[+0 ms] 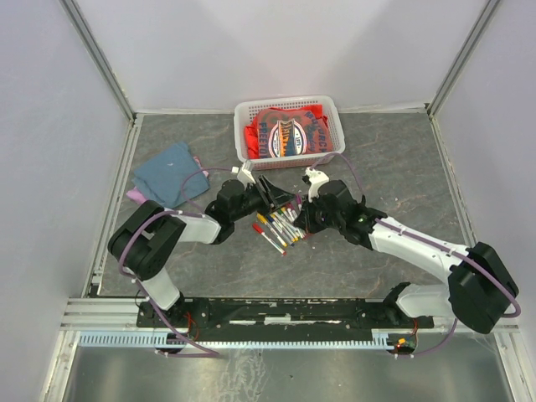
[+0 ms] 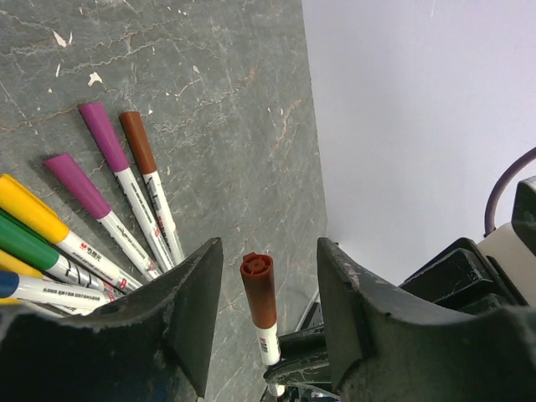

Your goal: Open the pen caps

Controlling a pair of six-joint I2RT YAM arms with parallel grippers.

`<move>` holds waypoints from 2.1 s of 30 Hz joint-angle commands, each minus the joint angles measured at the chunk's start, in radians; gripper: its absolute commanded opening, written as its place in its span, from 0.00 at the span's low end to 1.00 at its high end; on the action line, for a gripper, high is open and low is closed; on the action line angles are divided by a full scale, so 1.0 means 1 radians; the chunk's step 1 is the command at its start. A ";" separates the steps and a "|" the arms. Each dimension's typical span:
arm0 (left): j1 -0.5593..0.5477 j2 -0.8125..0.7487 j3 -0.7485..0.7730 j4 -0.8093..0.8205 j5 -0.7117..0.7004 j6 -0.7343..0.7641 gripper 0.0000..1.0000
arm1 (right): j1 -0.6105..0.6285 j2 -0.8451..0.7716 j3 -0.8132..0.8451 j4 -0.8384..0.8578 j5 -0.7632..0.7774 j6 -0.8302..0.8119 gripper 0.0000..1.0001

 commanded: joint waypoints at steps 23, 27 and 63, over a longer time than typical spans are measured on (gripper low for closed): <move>0.019 0.020 -0.031 0.195 0.076 -0.067 0.03 | 0.013 -0.009 0.009 0.041 0.017 0.011 0.02; 0.020 0.014 -0.035 0.201 0.078 -0.067 0.03 | 0.013 0.001 0.027 0.041 0.023 0.012 0.18; 0.020 0.036 -0.034 0.279 0.090 -0.089 0.03 | 0.013 0.181 0.122 0.098 -0.002 0.035 0.01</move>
